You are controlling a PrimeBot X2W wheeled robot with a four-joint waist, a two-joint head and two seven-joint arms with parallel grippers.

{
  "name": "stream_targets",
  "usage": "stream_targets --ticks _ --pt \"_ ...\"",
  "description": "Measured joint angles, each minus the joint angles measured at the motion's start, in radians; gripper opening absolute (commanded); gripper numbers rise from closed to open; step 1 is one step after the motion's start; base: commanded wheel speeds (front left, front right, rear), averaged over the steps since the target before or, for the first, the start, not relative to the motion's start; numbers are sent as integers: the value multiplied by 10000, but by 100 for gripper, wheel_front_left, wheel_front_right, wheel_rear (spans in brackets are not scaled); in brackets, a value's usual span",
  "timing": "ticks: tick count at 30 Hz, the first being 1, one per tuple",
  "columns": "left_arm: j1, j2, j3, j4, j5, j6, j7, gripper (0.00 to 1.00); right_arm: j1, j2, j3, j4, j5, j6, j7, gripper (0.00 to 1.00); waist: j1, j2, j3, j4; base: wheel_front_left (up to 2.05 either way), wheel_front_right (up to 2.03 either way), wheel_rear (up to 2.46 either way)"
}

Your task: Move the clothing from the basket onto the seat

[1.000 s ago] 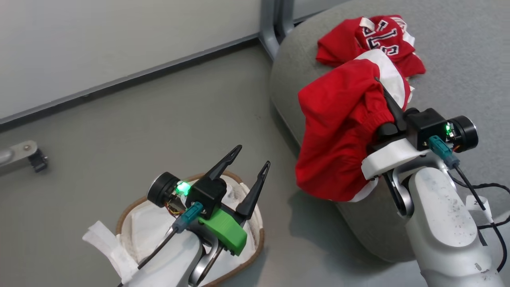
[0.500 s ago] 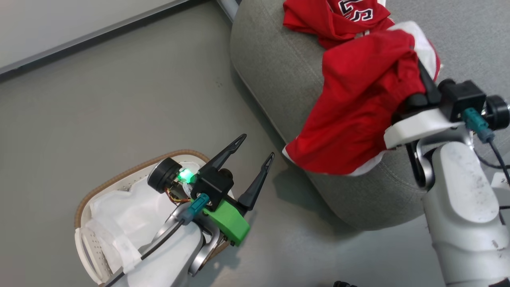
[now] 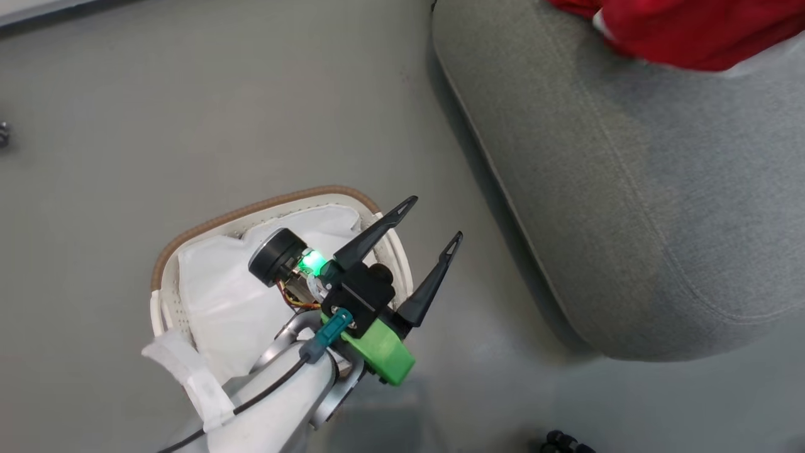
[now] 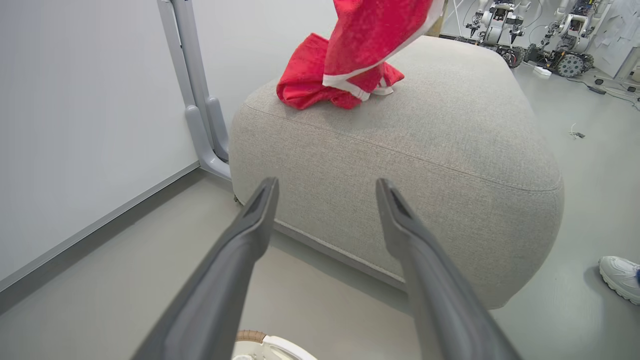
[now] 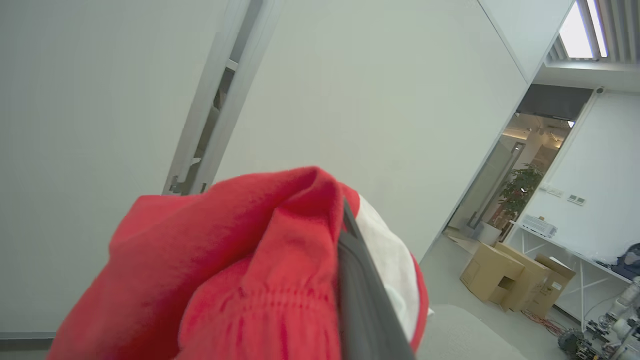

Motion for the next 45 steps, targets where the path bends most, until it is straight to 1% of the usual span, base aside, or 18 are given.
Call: stream_targets --ticks 3,7,12,16,18,22,23,24,25,31,33,38,41,45 --pt "-185 6 -119 -295 146 -4 90 100 -672 -589 -368 268 -6 0 282 0 0 -1 349 317 0 0 0" --pt "-431 -2 -230 -629 307 -13 155 100 -968 -1275 -997 769 -81 0 704 0 1 0 802 839 0 0 0" --pt "-593 -8 -353 -853 422 13 205 100 -924 -1766 -1340 1728 -414 0 780 0 1 -1 1376 1452 0 0 0" --pt "-680 96 -332 -1011 506 94 276 100 -593 -1906 -1710 2656 -546 0 541 0 1 0 1902 1817 0 0 0" --pt "-703 192 -299 -1024 520 134 286 100 -463 -1866 -1896 3060 -612 0 416 0 1 0 2146 1941 0 0 0" --pt "-704 278 -311 -1020 525 171 295 100 -251 -1490 -1952 3777 -782 0 140 0 1 0 2561 2090 0 0 0" --pt "-704 299 -311 -1020 533 173 305 100 -237 -1469 -2033 3885 -844 0 50 13 2 0 2643 2095 0 0 0" --pt "-708 309 -311 -1018 533 176 309 100 -239 -1471 -2130 3960 -907 0 -19 37 1 0 2702 2084 0 0 0" --pt "-711 318 -303 -1014 533 178 336 100 -240 -1461 -2207 4008 -959 0 -65 100 2 0 2729 2058 0 0 0" --pt "-732 424 -272 -938 474 221 347 100 -205 -1216 -2456 4113 -1129 0 -240 100 1 0 2675 1763 0 0 0" --pt "-732 464 -303 -886 466 211 347 100 14 -984 -2458 3983 -986 0 -245 100 1 0 2560 1680 0 0 0" --pt "-733 487 -245 -756 307 213 326 100 1037 -529 -2288 3118 -652 0 -247 100 0 0 2216 1486 0 0 0" --pt "-728 485 -100 -608 115 259 242 100 1894 31 -2140 2422 -382 0 -249 100 1 0 1929 1370 0 0 0" --pt "-687 479 50 -353 -84 343 86 100 2813 431 -2008 1726 -192 0 -247 100 1 0 1503 1228 0 0 0"
